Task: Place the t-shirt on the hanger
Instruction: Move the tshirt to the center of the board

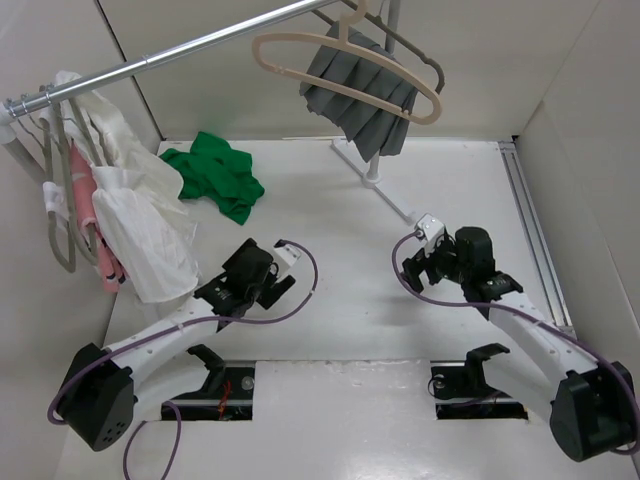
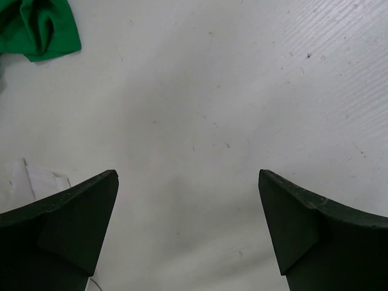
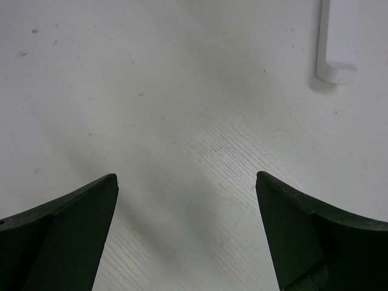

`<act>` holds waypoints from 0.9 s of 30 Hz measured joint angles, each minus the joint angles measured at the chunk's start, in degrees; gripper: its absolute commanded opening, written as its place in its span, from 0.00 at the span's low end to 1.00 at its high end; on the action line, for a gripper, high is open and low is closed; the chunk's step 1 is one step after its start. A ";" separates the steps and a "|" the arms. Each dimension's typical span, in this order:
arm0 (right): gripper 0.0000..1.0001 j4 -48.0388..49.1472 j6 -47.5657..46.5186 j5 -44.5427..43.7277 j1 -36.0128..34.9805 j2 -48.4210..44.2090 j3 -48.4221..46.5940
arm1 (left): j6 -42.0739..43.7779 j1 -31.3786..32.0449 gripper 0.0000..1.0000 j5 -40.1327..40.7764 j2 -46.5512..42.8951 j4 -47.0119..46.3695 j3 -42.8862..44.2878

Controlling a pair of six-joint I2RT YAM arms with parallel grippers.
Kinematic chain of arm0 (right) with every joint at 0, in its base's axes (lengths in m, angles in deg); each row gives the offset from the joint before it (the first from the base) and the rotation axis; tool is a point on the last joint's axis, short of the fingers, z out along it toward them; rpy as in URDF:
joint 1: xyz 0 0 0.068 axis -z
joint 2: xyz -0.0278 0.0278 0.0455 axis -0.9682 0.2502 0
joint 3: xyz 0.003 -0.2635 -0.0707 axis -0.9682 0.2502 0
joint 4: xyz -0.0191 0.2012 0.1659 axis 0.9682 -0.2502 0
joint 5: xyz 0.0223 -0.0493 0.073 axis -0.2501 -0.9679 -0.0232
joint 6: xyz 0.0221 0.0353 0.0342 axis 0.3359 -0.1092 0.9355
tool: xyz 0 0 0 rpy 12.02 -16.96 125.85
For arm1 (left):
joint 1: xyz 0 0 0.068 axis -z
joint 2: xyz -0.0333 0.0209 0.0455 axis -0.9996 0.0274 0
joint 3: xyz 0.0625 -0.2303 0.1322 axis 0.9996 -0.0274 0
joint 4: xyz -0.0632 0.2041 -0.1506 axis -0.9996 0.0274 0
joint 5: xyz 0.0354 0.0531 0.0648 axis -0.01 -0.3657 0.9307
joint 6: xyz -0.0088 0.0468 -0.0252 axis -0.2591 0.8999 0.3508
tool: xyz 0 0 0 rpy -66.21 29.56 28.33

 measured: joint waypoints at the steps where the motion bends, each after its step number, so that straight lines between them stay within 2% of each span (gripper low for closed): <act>1: 1.00 0.02 -0.33 0.33 0.00 0.87 -0.09 | -0.35 0.00 1.00 0.00 0.13 0.07 0.17; 7: 1.00 -0.20 -2.58 1.51 -0.33 7.67 -3.08 | -1.36 0.00 1.00 -0.35 2.32 0.48 4.35; 10: 1.00 -0.11 -3.67 1.44 -1.25 10.71 -6.08 | -0.59 0.00 1.00 -0.68 5.20 -2.45 6.38; 13: 1.00 0.13 -4.85 1.18 -3.13 13.53 -9.14 | 0.70 0.00 1.00 -0.09 11.19 -5.92 8.76; 16: 1.00 0.26 -5.97 1.01 -5.03 16.50 -11.50 | 0.66 -0.39 0.94 1.36 19.32 -6.95 13.60; 22: 1.00 0.26 -7.76 0.94 -7.50 21.40 -14.23 | -5.66 -4.44 0.93 7.17 40.63 -5.18 36.13; 27: 1.00 0.20 -9.68 1.14 -7.82 25.57 -18.32 | -12.52 -9.42 0.96 13.31 51.93 -3.10 48.26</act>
